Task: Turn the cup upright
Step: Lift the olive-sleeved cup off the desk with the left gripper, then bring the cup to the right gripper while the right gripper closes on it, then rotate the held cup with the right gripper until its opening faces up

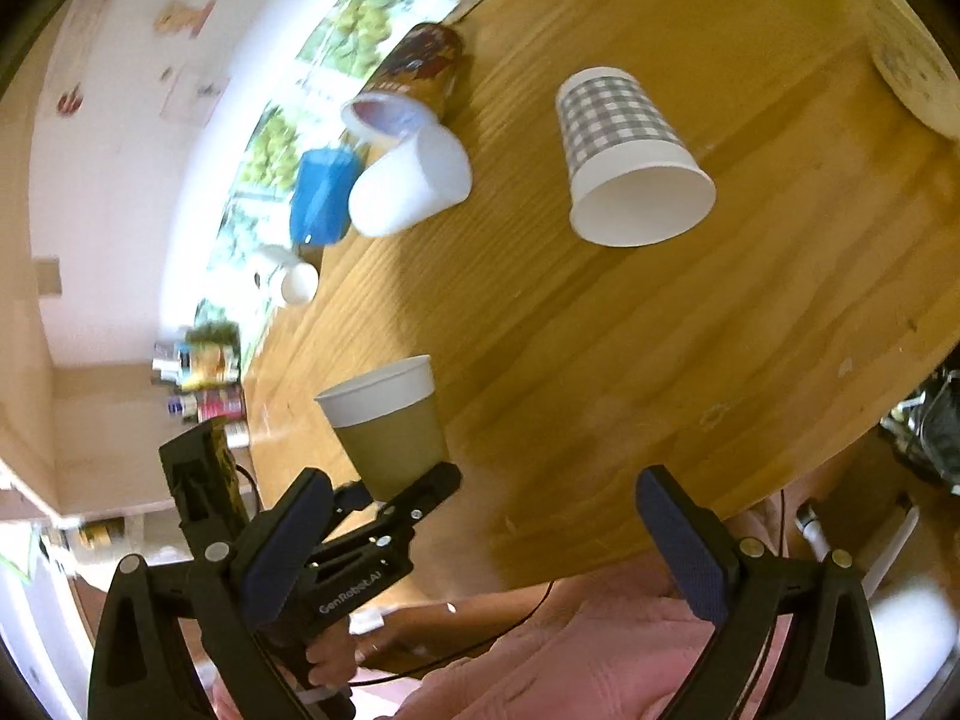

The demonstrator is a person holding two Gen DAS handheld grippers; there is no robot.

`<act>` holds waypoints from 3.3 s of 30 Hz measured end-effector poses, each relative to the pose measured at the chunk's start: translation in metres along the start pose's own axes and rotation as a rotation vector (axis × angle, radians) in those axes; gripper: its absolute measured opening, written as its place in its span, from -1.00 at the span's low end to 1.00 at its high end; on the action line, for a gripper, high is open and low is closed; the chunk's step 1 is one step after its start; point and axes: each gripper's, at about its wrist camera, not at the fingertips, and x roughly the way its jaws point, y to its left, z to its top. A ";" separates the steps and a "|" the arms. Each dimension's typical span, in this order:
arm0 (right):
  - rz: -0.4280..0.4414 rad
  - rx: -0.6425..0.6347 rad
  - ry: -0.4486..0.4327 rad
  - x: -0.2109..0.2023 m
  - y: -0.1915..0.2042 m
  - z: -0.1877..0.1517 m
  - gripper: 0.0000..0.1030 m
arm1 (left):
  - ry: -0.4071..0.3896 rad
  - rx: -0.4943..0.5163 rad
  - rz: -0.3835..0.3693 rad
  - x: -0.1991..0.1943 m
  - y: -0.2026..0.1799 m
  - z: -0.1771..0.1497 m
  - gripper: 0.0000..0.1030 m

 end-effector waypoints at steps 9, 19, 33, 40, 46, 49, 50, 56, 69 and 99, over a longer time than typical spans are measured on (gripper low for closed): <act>0.000 -0.120 0.070 -0.003 -0.005 -0.003 0.97 | -0.030 -0.200 -0.016 0.012 -0.011 -0.047 0.17; 0.006 -0.185 0.140 0.001 -0.007 0.000 0.97 | -0.033 -0.294 -0.008 0.022 -0.017 -0.063 0.17; 0.008 -0.204 0.208 0.017 -0.007 0.009 0.97 | -0.006 -0.333 -0.011 0.029 -0.023 -0.067 0.18; 0.014 -0.201 0.254 0.029 -0.007 0.008 0.97 | 0.002 -0.322 -0.027 0.031 -0.024 -0.065 0.19; 0.009 -0.202 0.270 0.038 -0.007 0.011 0.97 | 0.034 -0.312 -0.069 0.032 -0.024 -0.064 0.34; 0.000 -0.204 0.273 0.042 -0.008 0.012 0.97 | 0.044 -0.318 -0.105 0.032 -0.023 -0.065 0.40; -0.005 -0.204 0.275 0.043 -0.008 0.012 0.97 | 0.045 -0.319 -0.112 0.031 -0.023 -0.066 0.40; -0.025 -0.208 0.298 0.057 -0.011 0.013 0.97 | 0.050 -0.319 -0.138 0.024 -0.021 -0.070 0.40; -0.113 -0.244 0.324 0.089 -0.007 0.012 0.86 | 0.050 -0.214 -0.150 -0.004 -0.033 -0.092 0.40; -0.095 -0.520 0.151 0.080 0.023 -0.010 0.23 | 0.011 -0.322 -0.085 -0.009 -0.015 -0.107 0.41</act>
